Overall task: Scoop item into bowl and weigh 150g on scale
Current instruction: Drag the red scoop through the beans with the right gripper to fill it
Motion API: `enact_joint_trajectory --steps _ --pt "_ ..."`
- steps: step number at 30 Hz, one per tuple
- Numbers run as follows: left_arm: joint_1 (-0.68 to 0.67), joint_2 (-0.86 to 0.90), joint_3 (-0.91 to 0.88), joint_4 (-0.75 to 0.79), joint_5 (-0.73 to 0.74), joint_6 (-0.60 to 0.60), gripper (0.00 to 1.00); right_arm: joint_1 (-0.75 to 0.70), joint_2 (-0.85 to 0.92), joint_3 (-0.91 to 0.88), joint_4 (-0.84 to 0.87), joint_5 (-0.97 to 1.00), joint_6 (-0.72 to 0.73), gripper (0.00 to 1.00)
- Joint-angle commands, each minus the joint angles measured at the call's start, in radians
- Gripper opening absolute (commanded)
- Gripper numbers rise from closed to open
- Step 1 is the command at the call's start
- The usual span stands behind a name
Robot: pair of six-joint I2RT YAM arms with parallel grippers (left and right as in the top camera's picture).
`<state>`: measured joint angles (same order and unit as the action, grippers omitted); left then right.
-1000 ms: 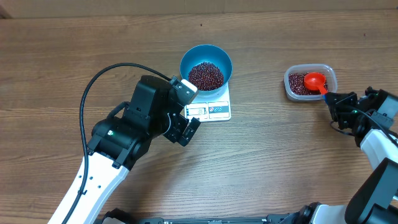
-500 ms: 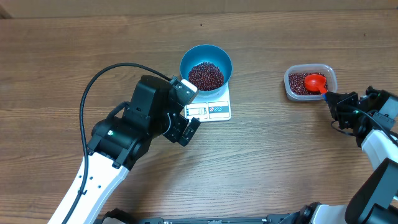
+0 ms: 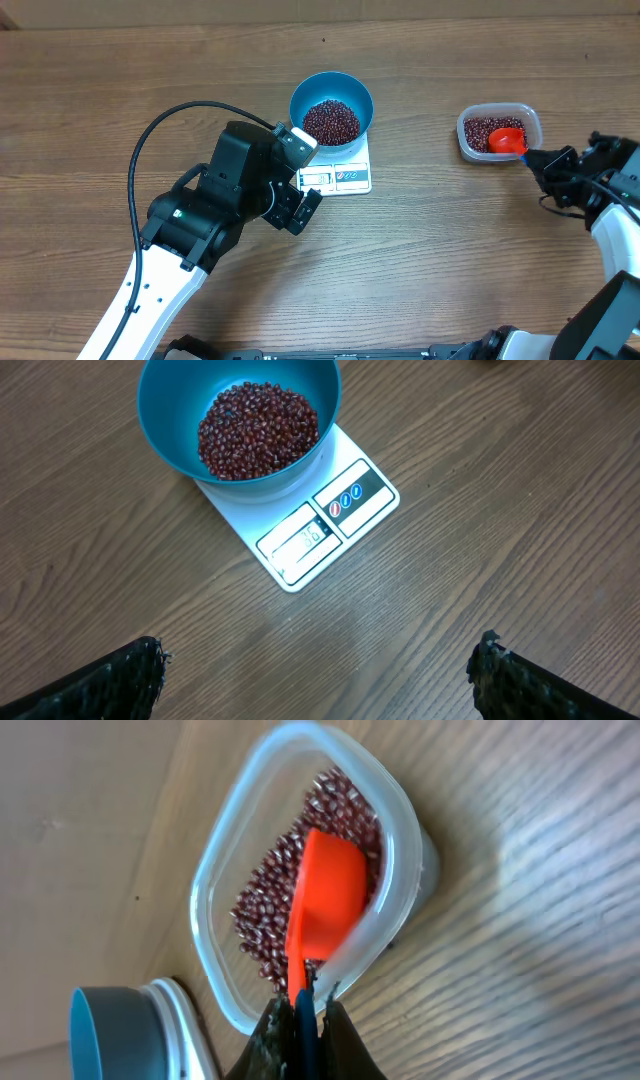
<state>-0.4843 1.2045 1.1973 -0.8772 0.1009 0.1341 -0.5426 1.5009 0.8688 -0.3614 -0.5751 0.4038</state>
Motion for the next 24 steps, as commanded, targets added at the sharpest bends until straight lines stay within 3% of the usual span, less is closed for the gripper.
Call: enact_joint_trajectory --steps 1,10,24 --pt "0.003 0.0 0.0 -0.002 0.0 0.019 1.0 -0.002 -0.029 0.072 -0.042 0.045 -0.1 0.04" --pt "0.003 0.0 0.0 -0.002 0.0 0.019 1.0 -0.001 -0.03 0.154 -0.138 0.097 -0.099 0.04" --pt "0.003 0.0 0.0 -0.002 0.0 0.019 1.0 -0.001 -0.031 0.161 -0.149 0.111 -0.1 0.04"
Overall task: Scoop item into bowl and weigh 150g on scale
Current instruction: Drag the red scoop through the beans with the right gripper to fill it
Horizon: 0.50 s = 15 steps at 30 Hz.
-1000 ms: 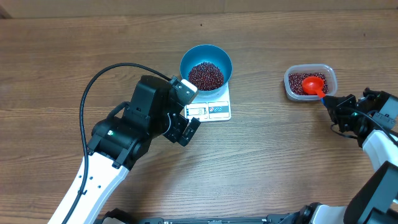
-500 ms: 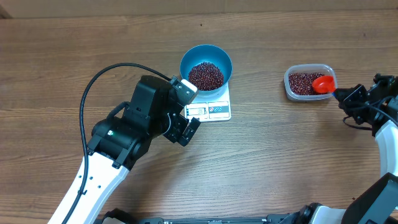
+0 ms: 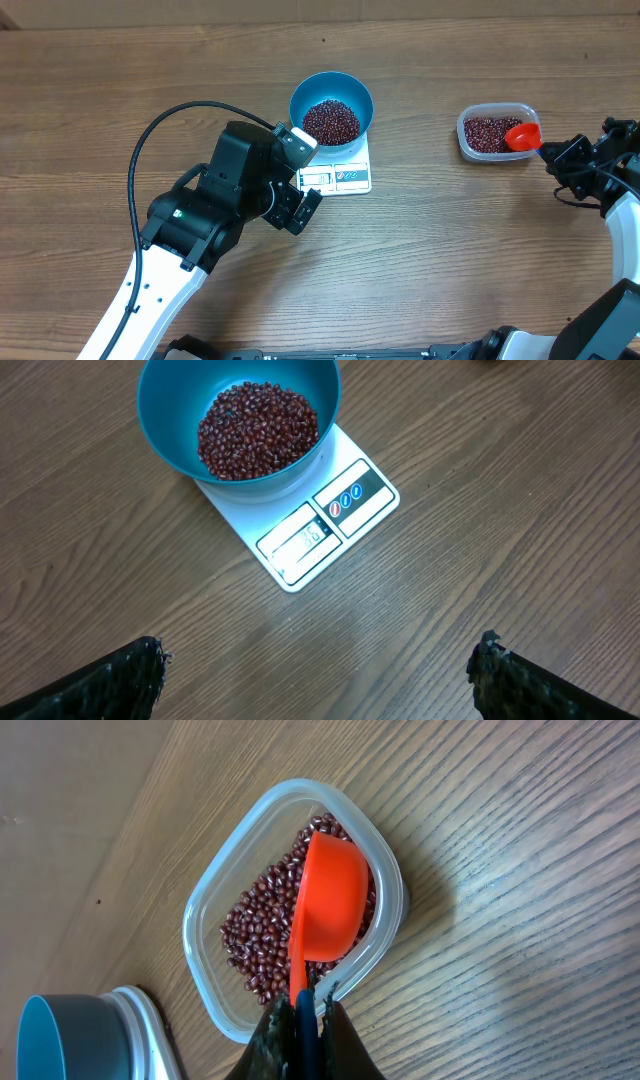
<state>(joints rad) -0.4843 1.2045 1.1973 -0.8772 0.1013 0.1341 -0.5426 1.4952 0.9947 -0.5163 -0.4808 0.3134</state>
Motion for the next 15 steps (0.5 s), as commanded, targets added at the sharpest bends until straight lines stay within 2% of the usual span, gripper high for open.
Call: enact_joint_trajectory --steps 1,15 --pt "0.003 0.0 0.0 -0.002 0.0 0.019 1.0 -0.001 -0.026 0.035 0.006 0.017 -0.012 0.04" --pt "0.003 0.0 0.0 -0.002 0.0 0.019 1.0 -0.001 -0.026 0.161 -0.125 0.017 -0.105 0.04"
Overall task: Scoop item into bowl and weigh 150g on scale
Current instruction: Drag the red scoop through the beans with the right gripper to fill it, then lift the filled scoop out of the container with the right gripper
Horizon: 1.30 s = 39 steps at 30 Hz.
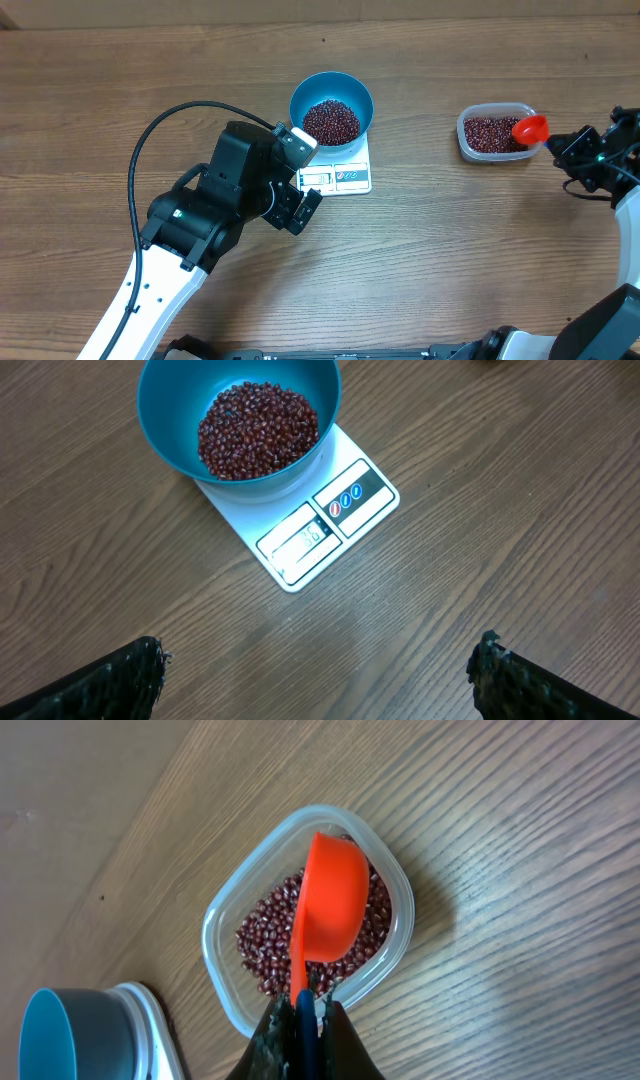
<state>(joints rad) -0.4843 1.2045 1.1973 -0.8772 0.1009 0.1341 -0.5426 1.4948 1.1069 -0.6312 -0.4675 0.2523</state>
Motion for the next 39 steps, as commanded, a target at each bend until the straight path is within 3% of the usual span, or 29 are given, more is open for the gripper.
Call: enact_joint_trajectory --steps 1,15,24,34,39 --pt "0.003 0.0 0.0 -0.002 0.0 0.019 1.0 -0.001 -0.025 0.059 -0.021 0.004 -0.053 0.04" --pt "0.003 0.002 0.0 -0.002 0.0 0.019 1.0 0.071 -0.025 0.106 -0.053 0.011 -0.301 0.04" --pt "0.003 0.002 0.0 -0.002 0.0 0.019 1.0 0.219 -0.025 0.107 -0.052 0.262 -0.348 0.04" --pt "0.003 0.002 0.0 -0.002 0.0 0.019 0.99 0.367 -0.025 0.106 -0.025 0.618 -0.592 0.04" --pt "0.003 0.002 0.0 -0.002 0.0 0.019 1.0 0.38 -0.025 0.106 -0.029 0.666 -0.628 0.04"
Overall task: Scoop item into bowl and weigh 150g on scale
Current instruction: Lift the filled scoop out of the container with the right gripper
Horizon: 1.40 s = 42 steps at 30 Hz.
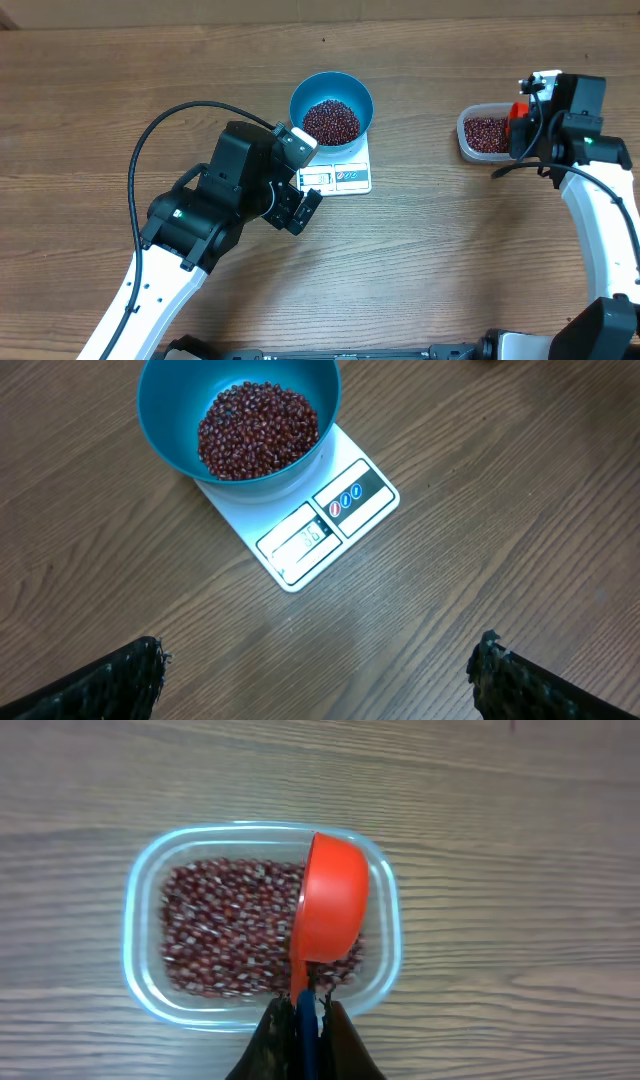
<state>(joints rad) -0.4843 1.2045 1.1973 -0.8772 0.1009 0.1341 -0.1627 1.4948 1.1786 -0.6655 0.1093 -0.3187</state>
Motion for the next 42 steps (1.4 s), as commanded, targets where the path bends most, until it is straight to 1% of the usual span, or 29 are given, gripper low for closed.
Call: enact_joint_trajectory --steps 1,17,33,39,42 --pt "0.003 0.002 0.0 -0.002 0.0 0.019 1.0 -0.001 -0.023 0.034 0.003 0.089 -0.057 0.04" --pt "0.003 0.002 0.0 -0.002 0.0 0.019 1.0 -0.001 0.095 0.029 -0.007 0.062 -0.056 0.04" --pt "0.003 0.002 0.0 -0.002 0.0 0.019 0.99 -0.008 0.137 0.02 -0.048 -0.198 -0.049 0.04" --pt "0.003 0.002 0.0 -0.002 0.0 0.019 1.0 -0.064 0.137 0.02 -0.071 -0.358 -0.039 0.04" --pt "0.003 0.002 0.0 -0.002 0.0 0.019 1.0 -0.109 0.137 0.02 -0.073 -0.444 0.002 0.04"
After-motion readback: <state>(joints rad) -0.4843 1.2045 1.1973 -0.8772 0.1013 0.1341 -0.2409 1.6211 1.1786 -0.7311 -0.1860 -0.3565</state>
